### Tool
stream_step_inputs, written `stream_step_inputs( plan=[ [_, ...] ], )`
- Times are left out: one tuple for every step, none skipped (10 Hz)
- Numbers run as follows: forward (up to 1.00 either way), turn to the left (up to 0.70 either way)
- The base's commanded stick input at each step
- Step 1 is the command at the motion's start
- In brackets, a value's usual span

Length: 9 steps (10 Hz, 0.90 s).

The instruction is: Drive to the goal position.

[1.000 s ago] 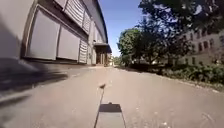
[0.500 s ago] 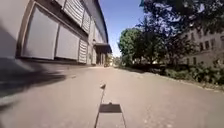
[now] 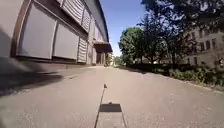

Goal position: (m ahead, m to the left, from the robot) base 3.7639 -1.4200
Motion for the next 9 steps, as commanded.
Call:
stream_step_inputs(
  plan=[
    [0.7,-0.01],
    [0.7,-0.01],
    [0.7,-0.01],
    [0.7,-0.01],
    [0.7,-0.01],
    [0.7,-0.01],
    [0.7,-0.01],
    [0.7,-0.01],
    [0.7,-0.02]
  ],
)
